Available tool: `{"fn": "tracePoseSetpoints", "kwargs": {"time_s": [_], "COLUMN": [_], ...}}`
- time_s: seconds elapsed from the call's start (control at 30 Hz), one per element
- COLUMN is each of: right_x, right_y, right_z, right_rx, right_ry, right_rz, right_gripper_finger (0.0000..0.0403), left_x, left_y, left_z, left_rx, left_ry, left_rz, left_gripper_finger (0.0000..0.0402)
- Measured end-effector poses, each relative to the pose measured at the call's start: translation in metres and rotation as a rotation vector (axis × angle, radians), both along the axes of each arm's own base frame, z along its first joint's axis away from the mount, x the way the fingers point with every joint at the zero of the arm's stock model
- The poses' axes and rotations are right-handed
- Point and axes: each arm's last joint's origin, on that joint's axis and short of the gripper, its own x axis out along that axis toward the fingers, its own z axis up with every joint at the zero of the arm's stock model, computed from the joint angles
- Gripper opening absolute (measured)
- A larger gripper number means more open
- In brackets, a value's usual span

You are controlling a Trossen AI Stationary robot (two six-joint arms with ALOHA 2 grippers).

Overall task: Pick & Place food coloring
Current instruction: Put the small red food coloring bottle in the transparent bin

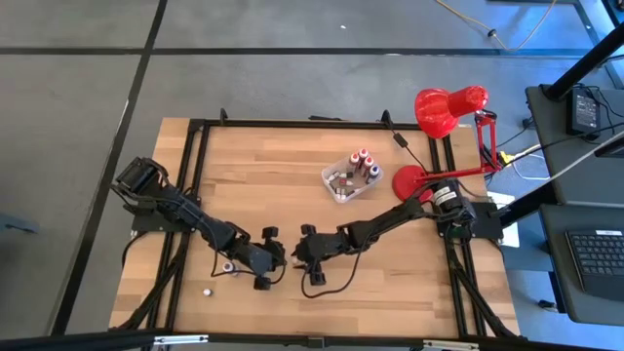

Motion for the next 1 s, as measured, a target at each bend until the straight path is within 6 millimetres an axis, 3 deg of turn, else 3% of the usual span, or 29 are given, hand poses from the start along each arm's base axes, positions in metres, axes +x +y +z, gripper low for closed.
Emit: {"fn": "tracePoseSetpoints", "kwargs": {"time_s": [0.33, 0.5, 0.63, 0.83, 1.0], "right_x": [0.000, -0.003, -0.010, -0.035, -0.065], "right_y": [-0.001, -0.004, -0.024, -0.078, -0.124], "right_z": [-0.001, 0.008, 0.043, 0.108, 0.138], "right_rx": [-0.007, -0.018, -0.070, -0.214, -0.278], "right_ry": [0.009, 0.031, 0.045, 0.056, 0.116], "right_rz": [0.001, -0.008, -0.065, -0.280, -0.514], "right_gripper_finger": [0.0070, 0.0066, 0.0066, 0.0066, 0.0066], "left_x": [0.000, -0.001, -0.002, -0.002, -0.002], "left_y": [0.000, 0.001, 0.000, 0.000, 0.001], "left_z": [0.000, -0.001, -0.002, -0.002, -0.001], "left_rx": [0.001, 0.008, 0.000, -0.014, 0.006], "left_ry": [0.004, 0.017, 0.031, 0.036, 0.022], "left_rz": [-0.001, -0.001, -0.013, -0.025, -0.005], "left_gripper_finger": [0.0015, 0.0015, 0.0015, 0.0015, 0.0015]}}
